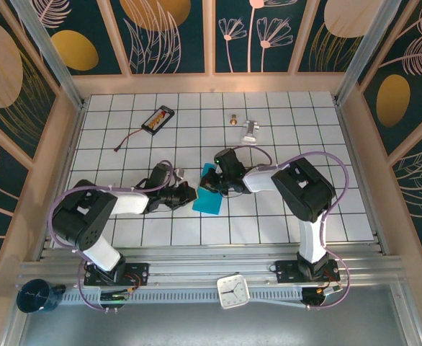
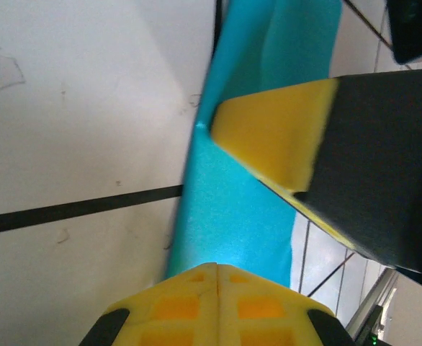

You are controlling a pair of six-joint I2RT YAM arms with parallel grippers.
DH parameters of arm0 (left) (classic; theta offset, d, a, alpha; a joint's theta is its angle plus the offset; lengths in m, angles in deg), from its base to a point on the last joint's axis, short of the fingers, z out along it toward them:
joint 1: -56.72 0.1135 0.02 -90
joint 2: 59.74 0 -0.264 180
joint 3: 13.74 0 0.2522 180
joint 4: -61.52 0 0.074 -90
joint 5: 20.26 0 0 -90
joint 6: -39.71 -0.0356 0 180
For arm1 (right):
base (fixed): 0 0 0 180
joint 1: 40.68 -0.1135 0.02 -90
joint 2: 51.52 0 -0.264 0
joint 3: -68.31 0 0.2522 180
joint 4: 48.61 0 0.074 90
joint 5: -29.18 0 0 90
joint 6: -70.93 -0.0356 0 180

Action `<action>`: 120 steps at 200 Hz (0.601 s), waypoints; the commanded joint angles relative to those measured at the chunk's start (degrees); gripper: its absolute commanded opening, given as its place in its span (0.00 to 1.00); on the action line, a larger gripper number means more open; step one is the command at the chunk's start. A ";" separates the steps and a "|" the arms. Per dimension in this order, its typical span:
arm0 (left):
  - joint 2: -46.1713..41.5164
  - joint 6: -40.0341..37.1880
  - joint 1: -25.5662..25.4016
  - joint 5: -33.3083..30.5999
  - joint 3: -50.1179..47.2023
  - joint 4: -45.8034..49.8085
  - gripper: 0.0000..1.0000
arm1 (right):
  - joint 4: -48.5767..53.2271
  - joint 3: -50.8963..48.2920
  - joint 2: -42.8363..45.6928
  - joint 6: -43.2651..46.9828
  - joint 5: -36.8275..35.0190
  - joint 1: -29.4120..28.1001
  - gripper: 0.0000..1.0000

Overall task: Fold a paper plane with a square sheet of paper (pick it up from the middle)
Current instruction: First fold in half a square sheet of paper at the center of the table.

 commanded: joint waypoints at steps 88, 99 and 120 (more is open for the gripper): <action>5.93 1.36 -0.54 -0.27 4.36 -0.51 0.00 | 3.48 -1.98 -0.06 -1.54 -2.79 -0.58 0.00; 6.38 1.04 -0.56 -0.98 4.27 0.00 0.00 | 3.57 -1.98 -0.16 -1.42 -2.79 -0.64 0.00; 6.53 -0.16 -0.57 -2.61 3.81 2.54 0.00 | 3.91 -1.94 -0.03 -1.25 -2.79 -0.63 0.00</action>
